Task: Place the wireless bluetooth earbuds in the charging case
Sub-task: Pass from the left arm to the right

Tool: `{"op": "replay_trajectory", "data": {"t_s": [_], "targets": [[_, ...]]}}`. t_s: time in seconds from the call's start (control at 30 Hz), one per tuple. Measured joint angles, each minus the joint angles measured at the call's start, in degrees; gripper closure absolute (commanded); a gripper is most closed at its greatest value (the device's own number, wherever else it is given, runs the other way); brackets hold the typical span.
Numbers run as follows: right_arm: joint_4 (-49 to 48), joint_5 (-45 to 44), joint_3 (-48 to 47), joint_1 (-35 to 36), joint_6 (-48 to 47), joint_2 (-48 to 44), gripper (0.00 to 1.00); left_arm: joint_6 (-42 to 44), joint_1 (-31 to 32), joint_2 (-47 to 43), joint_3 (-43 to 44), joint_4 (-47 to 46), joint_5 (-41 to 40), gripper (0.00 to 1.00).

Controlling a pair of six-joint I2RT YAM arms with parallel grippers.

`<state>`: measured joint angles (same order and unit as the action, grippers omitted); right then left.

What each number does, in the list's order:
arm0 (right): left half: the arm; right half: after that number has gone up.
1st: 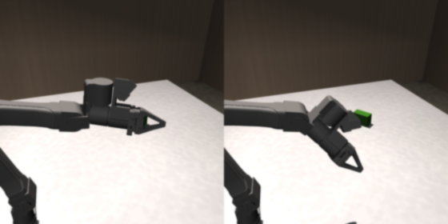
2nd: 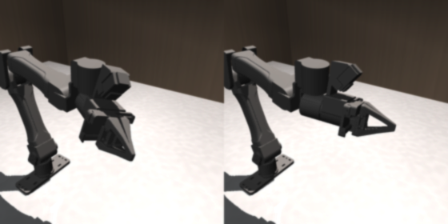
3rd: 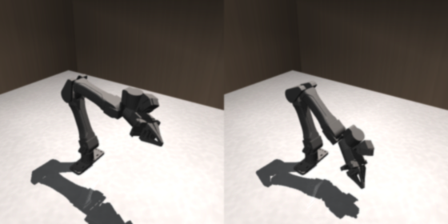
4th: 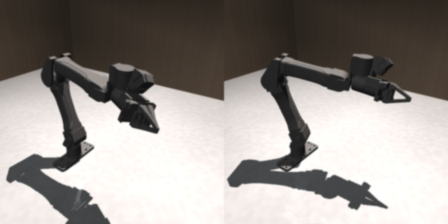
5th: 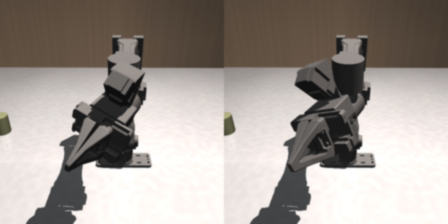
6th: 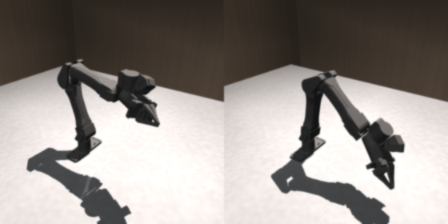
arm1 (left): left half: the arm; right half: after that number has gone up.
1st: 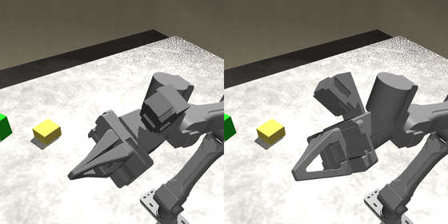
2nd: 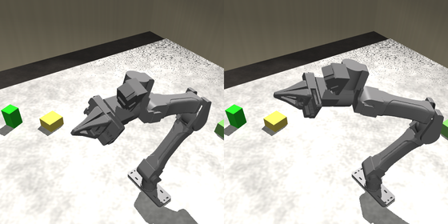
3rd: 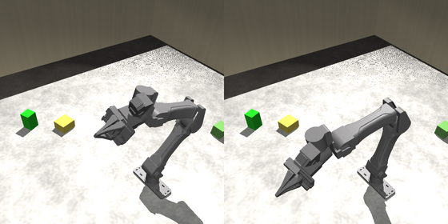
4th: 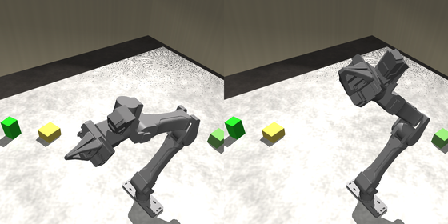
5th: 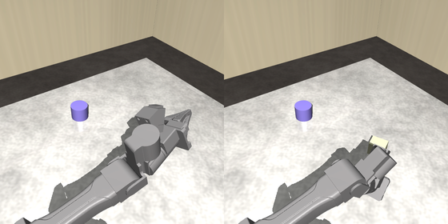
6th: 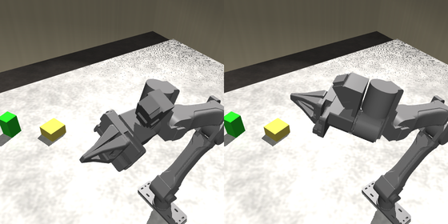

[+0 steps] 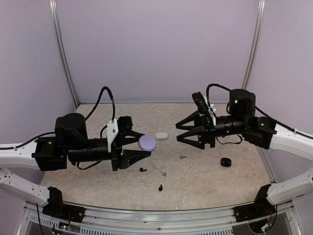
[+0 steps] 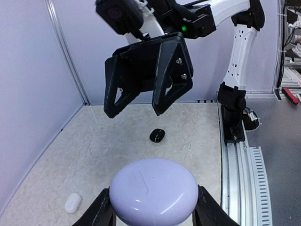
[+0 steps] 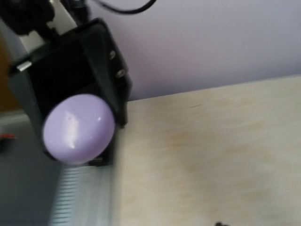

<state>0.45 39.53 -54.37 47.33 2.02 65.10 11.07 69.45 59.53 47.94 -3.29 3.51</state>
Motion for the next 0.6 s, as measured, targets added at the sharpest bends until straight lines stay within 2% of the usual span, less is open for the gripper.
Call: {"op": "replay_trajectory", "data": {"t_s": [0.1, 0.27, 0.6], "targets": [[-0.48, 8.35, -0.39, -1.09, 6.67, 2.82, 0.42, 5.95, 4.04, 0.04, 0.33, 0.39, -5.22, 0.61], [-3.61, 17.44, -0.81, -1.51, 15.67, 5.57, 0.44, 13.22, 8.35, 0.94, 1.01, 0.94, -11.43, 0.62], [-9.88, 24.83, -1.6, -1.29, 25.2, 8.17, 0.48, 21.09, 9.94, 3.06, 1.29, 0.96, -16.09, 0.61]]}}
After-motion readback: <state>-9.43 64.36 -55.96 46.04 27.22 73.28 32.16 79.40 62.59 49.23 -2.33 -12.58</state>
